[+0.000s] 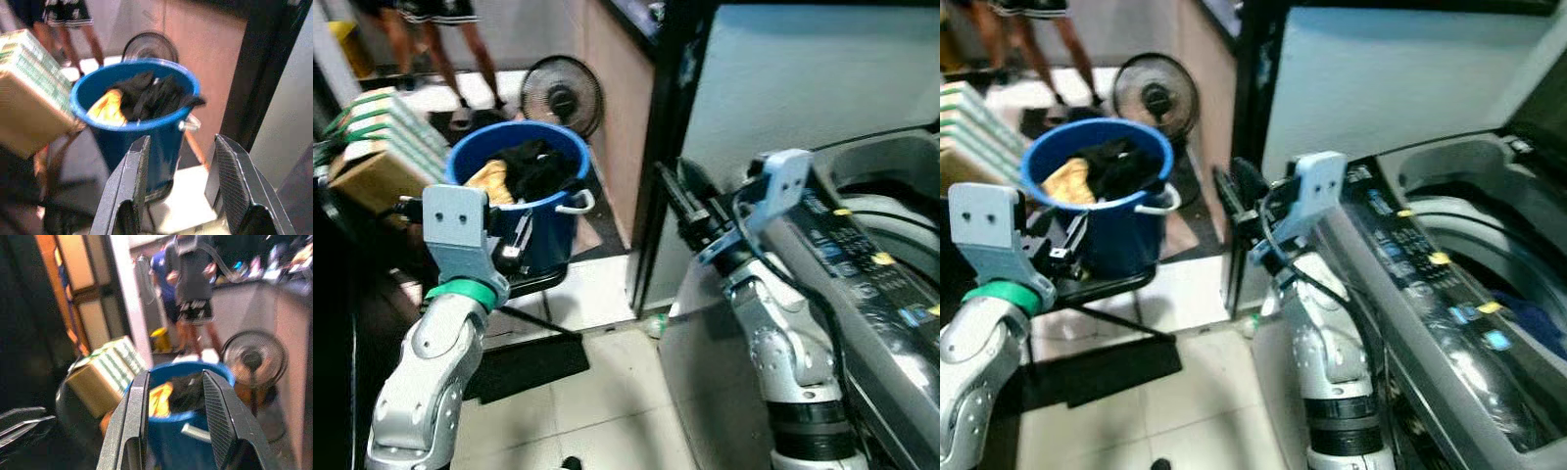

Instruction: Clothes washing

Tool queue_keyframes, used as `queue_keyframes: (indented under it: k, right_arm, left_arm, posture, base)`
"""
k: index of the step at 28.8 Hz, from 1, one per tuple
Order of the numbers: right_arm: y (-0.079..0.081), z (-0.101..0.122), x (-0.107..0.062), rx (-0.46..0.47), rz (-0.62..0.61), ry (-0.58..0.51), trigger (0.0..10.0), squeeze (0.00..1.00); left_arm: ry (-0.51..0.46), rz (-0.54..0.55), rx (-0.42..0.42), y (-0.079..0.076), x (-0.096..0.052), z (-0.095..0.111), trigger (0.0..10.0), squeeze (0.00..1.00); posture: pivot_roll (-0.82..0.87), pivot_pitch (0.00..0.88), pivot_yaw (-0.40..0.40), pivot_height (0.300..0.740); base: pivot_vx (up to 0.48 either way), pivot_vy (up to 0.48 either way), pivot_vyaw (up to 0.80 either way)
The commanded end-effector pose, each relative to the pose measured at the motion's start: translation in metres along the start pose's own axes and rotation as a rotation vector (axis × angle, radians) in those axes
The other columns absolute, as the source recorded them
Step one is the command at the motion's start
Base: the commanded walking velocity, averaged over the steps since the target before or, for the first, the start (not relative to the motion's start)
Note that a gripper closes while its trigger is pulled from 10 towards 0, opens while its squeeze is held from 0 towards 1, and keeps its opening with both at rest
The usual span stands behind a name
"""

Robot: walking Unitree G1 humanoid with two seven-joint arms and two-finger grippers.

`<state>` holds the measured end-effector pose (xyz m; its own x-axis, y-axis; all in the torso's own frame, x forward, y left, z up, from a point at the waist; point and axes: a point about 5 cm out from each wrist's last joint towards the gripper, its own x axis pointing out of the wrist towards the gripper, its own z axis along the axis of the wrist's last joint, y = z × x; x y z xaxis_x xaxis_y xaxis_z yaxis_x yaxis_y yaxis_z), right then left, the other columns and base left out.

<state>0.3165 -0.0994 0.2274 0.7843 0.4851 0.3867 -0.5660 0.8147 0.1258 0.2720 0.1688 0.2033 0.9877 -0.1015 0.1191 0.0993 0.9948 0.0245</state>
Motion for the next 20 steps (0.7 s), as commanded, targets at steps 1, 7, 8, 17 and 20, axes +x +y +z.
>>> queue_keyframes:
  k: [1,7,8,17,20]
  right_arm:
    - [-0.005,-0.010,-0.005,-0.014,-0.017,0.045,10.0,0.00]
    - [-0.019,-0.046,-0.024,-0.031,-0.080,0.214,10.0,0.00]
    - [-0.029,-0.061,-0.033,-0.051,-0.134,0.279,10.0,0.00]
    - [-0.062,-0.101,-0.078,-0.006,-0.375,0.420,10.0,0.00]
    - [-0.057,-0.112,-0.085,-0.014,-0.359,0.464,10.0,0.00]
  left_arm:
    - [0.031,0.009,0.027,0.003,0.000,-0.010,10.0,0.00]
    - [0.169,0.040,0.102,0.016,-0.017,-0.058,10.0,0.00]
    - [0.218,0.050,0.109,0.021,-0.025,-0.076,10.0,0.00]
    - [0.284,0.187,-0.031,0.035,-0.043,-0.109,10.0,0.00]
    - [0.280,0.178,-0.062,0.030,-0.038,-0.110,10.0,0.00]
  posture:
    - [0.15,0.000,-0.001,0.740]
    - [0.15,0.002,0.001,0.740]
    - [0.15,0.002,0.001,0.740]
    - [0.15,0.013,-0.008,0.740]
    - [0.14,0.016,-0.008,0.740]
  base:
    - [0.000,0.000,0.77]
    - [0.000,0.000,0.51]
    - [0.000,0.000,0.00]
    - [0.000,0.000,0.00]
    - [0.000,0.000,0.00]
